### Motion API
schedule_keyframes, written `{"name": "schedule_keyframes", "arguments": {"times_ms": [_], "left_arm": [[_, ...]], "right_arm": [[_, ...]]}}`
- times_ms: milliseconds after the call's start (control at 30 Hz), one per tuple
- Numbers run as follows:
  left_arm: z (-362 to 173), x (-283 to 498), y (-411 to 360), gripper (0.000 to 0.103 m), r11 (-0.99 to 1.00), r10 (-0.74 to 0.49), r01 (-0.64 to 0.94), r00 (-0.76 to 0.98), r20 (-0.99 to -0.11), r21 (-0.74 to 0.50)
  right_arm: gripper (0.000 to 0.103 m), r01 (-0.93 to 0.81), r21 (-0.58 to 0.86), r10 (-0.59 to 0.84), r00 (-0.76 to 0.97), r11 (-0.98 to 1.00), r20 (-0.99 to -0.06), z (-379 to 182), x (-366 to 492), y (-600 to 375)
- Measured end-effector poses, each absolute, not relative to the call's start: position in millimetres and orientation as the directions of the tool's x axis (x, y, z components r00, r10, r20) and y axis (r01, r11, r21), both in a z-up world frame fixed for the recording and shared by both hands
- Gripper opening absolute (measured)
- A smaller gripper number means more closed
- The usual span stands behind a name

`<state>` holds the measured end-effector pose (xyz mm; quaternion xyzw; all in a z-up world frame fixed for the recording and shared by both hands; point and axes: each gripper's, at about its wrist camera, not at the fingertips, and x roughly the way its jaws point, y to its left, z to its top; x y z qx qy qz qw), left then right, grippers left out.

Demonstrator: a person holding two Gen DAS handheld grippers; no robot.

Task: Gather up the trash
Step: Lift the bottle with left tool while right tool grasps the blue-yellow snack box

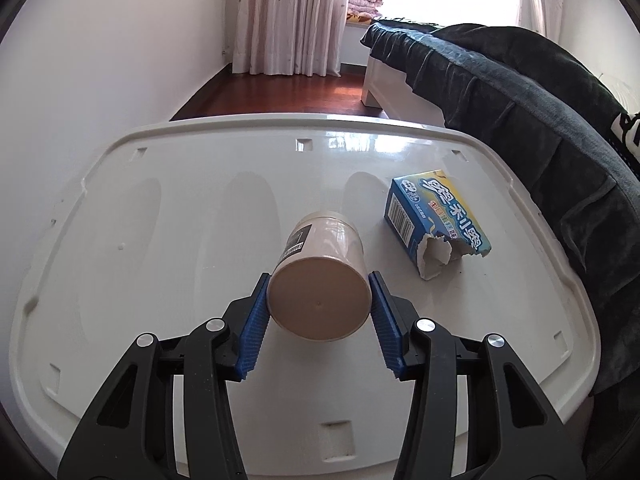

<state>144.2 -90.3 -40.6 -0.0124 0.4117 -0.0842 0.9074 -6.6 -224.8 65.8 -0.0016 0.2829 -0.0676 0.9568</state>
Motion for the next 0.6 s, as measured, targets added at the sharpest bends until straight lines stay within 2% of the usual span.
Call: {"name": "schedule_keyframes", "arguments": {"times_ms": [367,500,600], "left_arm": [[-37.1,145.2,-78.1,0.047,0.986,-0.164,0.13,0.663,-0.73,-0.103],[-24.9,138.5,-74.3,0.047,0.986,-0.167,0.135,0.68,-0.714,-0.102],[-18.0,132.7,-64.6,0.047,0.986,-0.164,0.121,0.691,-0.705,-0.111]], "right_arm": [[0.096,0.121,-0.099,-0.156,0.815,0.988,-0.557,48.7,10.8,-218.9],[0.096,0.065,-0.088,-0.103,0.821,0.994,-0.562,41.9,43.4,-213.0],[0.096,0.002,-0.103,-0.064,0.797,0.995,-0.601,24.4,87.5,-200.0]]}}
